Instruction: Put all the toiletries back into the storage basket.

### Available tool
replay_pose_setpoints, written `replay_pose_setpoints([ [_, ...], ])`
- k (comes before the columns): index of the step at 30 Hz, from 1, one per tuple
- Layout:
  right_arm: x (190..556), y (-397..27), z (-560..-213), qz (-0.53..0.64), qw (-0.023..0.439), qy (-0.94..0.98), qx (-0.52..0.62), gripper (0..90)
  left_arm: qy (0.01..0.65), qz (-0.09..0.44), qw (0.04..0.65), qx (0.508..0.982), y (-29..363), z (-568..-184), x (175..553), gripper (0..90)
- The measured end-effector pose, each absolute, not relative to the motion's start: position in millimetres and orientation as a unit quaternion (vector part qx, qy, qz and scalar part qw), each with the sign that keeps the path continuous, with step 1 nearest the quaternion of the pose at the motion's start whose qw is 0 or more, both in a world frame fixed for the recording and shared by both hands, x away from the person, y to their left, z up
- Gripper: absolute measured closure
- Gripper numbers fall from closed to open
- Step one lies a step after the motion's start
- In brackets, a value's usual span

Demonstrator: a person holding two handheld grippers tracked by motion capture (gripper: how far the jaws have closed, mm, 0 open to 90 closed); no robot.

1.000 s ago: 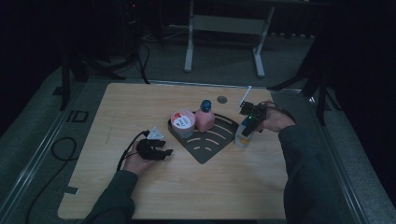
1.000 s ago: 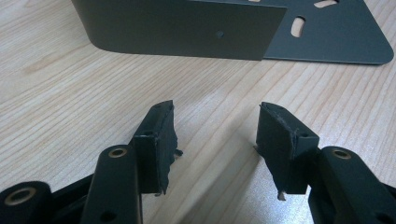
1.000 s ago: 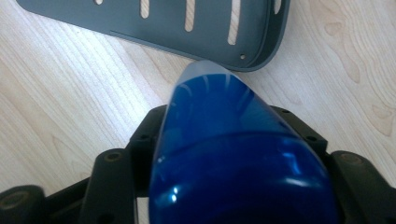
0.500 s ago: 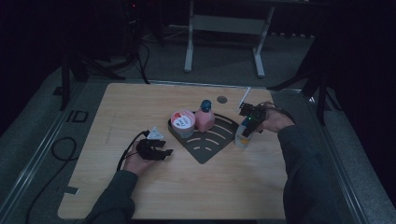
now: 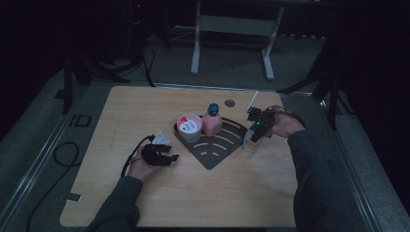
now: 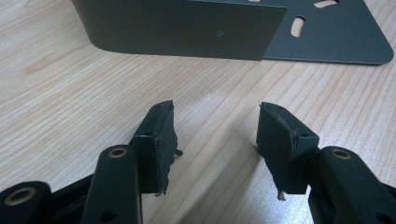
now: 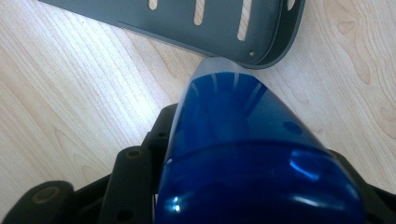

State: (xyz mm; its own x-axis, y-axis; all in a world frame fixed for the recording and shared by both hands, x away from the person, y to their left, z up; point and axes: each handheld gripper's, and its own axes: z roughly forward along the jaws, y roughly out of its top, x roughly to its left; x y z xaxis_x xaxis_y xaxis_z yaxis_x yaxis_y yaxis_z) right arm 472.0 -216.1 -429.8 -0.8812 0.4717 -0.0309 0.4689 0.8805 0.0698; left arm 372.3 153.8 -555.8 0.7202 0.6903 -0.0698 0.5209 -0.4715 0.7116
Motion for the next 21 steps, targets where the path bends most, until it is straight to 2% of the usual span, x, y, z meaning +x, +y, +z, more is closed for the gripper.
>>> replay_pose_setpoints([
  [21,453,-201,-420,0.036,0.016,0.979,0.2,54.2,0.357,0.115,0.372,0.849,153,-556,372,46.9],
])
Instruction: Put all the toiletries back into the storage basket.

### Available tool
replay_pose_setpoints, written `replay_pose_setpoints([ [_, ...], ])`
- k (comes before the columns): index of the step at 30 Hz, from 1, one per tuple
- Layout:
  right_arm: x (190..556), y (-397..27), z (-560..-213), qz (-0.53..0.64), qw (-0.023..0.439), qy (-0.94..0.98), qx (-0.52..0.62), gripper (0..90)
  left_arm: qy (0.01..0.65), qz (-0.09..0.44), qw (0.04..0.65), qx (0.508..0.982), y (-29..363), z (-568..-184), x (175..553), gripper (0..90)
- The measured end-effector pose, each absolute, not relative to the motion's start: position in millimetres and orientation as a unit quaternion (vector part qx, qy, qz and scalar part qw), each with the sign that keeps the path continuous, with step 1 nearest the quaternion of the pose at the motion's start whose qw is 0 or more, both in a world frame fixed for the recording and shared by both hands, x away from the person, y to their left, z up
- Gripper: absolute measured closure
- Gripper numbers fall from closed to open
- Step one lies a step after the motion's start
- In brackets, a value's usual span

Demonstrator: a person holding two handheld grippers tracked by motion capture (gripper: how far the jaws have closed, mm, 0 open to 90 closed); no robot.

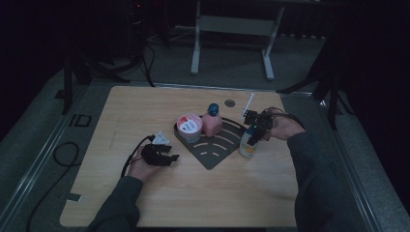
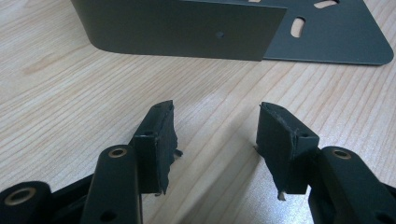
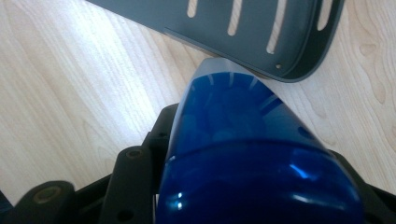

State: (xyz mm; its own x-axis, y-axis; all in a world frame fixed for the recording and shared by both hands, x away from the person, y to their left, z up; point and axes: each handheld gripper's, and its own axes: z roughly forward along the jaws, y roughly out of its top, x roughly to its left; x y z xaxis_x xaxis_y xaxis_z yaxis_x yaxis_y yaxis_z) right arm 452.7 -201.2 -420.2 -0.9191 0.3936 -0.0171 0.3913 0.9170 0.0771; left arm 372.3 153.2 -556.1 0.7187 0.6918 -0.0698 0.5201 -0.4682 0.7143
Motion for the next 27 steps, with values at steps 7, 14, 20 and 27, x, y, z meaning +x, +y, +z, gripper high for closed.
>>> replay_pose_setpoints([
  [7,444,-192,-417,0.037,0.016,0.983,0.177,54.2,0.356,0.115,0.372,0.85,153,-556,372,46.9],
  [14,436,-180,-413,0.043,0.014,0.986,0.158,54.2,0.356,0.115,0.371,0.85,153,-556,372,46.9],
  [20,429,-173,-412,0.043,0.013,0.989,0.14,54.3,0.356,0.115,0.371,0.85,153,-556,372,46.9],
  [27,424,-166,-411,0.046,0.007,0.991,0.123,54.3,0.356,0.115,0.371,0.85,153,-556,372,46.9],
])
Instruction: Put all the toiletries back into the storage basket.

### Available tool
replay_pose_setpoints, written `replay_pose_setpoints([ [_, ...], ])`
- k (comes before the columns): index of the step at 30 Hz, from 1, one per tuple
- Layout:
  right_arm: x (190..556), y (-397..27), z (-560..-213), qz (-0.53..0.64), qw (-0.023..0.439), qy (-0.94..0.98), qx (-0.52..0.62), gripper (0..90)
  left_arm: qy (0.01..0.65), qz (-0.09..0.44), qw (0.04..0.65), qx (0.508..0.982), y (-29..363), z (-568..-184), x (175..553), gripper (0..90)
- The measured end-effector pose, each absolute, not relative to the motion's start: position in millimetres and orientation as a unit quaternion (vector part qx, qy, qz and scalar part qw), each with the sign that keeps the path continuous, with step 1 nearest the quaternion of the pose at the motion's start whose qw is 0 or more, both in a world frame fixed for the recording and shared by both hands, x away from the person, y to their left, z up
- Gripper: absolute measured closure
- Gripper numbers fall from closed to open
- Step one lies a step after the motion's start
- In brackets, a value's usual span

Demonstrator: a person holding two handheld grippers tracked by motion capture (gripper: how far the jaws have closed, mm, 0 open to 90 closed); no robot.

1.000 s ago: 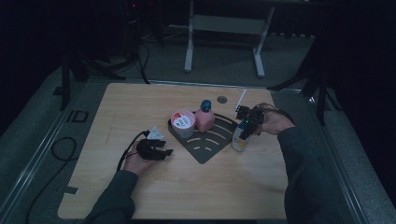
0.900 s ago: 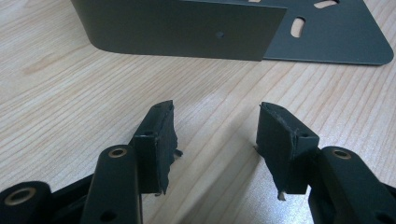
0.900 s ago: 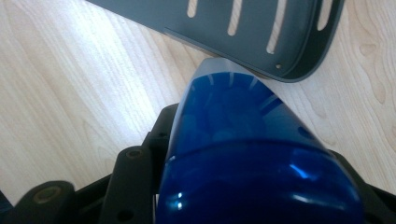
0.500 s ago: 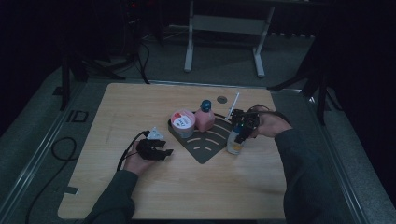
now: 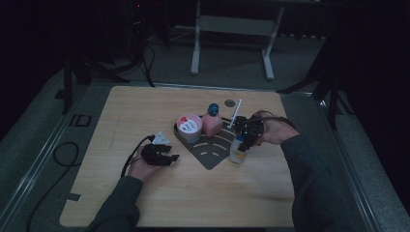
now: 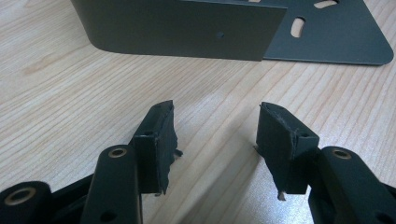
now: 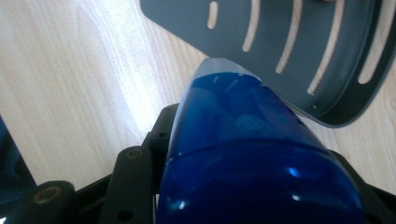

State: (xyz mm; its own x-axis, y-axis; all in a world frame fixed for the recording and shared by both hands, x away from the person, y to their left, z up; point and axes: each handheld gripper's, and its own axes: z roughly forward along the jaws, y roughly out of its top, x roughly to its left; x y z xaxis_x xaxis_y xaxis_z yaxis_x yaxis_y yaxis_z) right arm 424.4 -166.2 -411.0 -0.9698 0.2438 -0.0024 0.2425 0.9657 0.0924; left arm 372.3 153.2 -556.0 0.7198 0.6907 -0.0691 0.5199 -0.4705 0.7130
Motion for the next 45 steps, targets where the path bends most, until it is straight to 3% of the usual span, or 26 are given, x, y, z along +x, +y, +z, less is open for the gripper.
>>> replay_pose_setpoints([
  [45,424,-117,-401,0.095,0.018,0.991,0.093,54.3,0.355,0.114,0.371,0.85,153,-556,373,46.9],
])
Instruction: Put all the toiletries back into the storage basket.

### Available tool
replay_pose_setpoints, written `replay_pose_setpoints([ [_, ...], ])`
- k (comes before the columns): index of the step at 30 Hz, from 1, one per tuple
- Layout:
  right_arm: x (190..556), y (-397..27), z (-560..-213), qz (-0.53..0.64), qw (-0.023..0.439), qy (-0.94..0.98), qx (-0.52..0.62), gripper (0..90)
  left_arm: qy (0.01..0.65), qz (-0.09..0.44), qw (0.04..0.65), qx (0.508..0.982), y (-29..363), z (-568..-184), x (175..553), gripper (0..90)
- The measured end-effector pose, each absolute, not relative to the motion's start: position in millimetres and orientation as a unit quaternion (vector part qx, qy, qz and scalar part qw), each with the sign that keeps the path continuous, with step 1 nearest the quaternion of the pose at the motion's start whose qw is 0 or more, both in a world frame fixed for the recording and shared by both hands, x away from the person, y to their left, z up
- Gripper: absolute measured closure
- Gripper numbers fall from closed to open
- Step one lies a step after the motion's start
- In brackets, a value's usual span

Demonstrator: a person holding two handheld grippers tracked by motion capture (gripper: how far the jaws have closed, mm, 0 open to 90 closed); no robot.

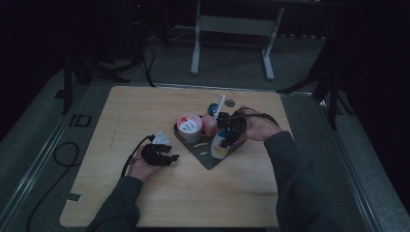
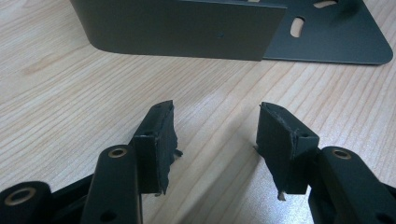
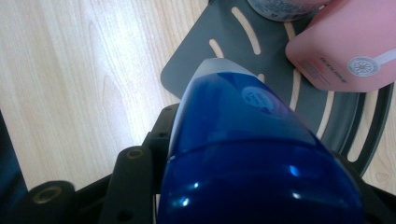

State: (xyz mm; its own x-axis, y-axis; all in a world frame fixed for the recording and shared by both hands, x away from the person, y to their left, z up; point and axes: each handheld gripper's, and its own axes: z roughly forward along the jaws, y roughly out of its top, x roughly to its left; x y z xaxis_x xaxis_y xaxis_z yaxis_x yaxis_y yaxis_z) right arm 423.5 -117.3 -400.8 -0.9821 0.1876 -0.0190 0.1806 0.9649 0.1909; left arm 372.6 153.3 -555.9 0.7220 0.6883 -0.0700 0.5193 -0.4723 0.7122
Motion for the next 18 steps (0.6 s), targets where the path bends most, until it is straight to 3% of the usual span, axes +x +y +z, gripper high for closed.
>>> replay_pose_setpoints([
  [18,435,-122,-398,0.102,0.031,0.987,0.118,54.4,0.355,0.113,0.371,0.851,153,-556,373,46.8],
])
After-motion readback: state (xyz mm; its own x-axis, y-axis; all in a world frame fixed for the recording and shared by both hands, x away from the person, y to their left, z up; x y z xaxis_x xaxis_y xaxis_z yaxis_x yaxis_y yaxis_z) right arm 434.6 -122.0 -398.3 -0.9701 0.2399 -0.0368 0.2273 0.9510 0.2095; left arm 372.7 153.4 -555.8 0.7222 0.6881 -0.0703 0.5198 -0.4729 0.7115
